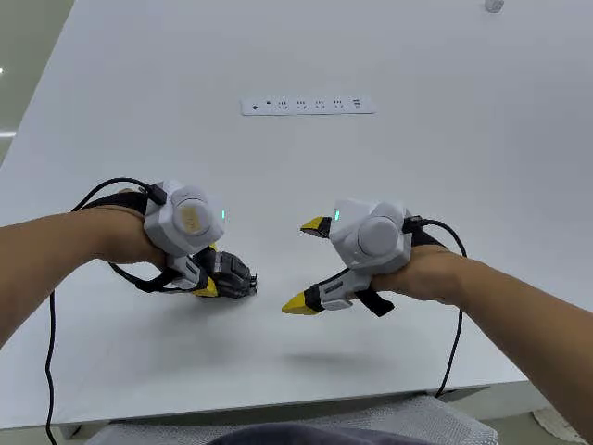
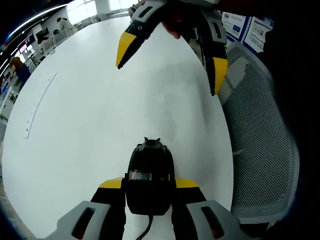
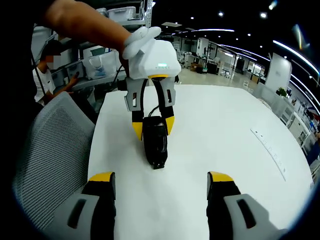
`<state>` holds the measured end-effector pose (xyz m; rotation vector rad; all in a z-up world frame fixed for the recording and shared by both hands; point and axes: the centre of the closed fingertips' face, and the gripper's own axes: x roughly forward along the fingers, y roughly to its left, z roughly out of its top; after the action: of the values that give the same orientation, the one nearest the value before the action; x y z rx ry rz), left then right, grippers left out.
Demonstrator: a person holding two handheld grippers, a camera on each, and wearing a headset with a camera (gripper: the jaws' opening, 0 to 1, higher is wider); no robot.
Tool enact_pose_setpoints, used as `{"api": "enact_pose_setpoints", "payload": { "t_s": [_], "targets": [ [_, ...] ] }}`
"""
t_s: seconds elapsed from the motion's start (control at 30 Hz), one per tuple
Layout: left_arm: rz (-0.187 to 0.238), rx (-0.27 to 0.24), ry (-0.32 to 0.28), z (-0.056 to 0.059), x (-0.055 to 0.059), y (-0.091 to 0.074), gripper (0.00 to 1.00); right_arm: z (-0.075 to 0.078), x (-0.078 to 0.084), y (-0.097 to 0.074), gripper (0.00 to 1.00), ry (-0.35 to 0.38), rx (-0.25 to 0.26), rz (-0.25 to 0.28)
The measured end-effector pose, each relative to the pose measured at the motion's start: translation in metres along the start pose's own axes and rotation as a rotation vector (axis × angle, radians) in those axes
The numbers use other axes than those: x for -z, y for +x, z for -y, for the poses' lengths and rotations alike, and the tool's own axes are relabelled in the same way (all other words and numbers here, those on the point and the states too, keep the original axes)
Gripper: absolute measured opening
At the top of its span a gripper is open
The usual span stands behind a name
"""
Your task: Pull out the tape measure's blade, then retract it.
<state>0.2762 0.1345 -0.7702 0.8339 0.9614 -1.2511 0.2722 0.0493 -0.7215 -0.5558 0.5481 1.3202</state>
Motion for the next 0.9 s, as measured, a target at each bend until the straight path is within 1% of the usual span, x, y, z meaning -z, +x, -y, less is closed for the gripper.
{"api": "enact_pose_setpoints", "payload": {
  "t_s": [0.1, 0.27, 0.33, 0.4, 0.47, 0.6, 0.7, 0.77, 0.9],
  "targets": [
    [-0.004, 0.001, -0.006, 0.001, 0.001, 0.0, 0.32, 0.002, -0.003, 0.002, 0.72, -0.019, -0.006, 0.001],
    [0.006, 0.005, -0.023, 0.001, 0.001, 0.0, 0.32, 0.006, -0.006, 0.009, 0.71, -0.05, -0.018, -0.017],
    [0.009, 0.002, -0.023, 0.002, 0.001, 0.0, 0.32, 0.008, -0.004, 0.014, 0.7, -0.051, -0.029, -0.028],
    [0.002, -0.006, -0.014, 0.003, 0.001, 0.0, 0.32, 0.008, 0.001, 0.02, 0.67, -0.065, -0.042, -0.053],
    [0.001, -0.012, -0.015, 0.002, 0.001, 0.0, 0.32, 0.005, 0.003, 0.025, 0.65, -0.076, -0.064, -0.067],
    [0.015, -0.01, -0.018, 0.001, 0.001, 0.001, 0.32, -0.001, 0.007, 0.034, 0.6, -0.103, -0.104, -0.095],
    [0.011, -0.014, -0.013, 0.0, 0.001, 0.001, 0.32, -0.003, 0.009, 0.04, 0.58, -0.114, -0.117, -0.108],
    [0.0, -0.015, -0.007, 0.001, 0.002, 0.002, 0.32, -0.005, 0.008, 0.044, 0.57, -0.119, -0.126, -0.112],
    [-0.004, -0.015, -0.011, 0.001, 0.002, 0.002, 0.32, -0.007, 0.007, 0.05, 0.57, -0.123, -0.138, -0.116]
  ]
}}
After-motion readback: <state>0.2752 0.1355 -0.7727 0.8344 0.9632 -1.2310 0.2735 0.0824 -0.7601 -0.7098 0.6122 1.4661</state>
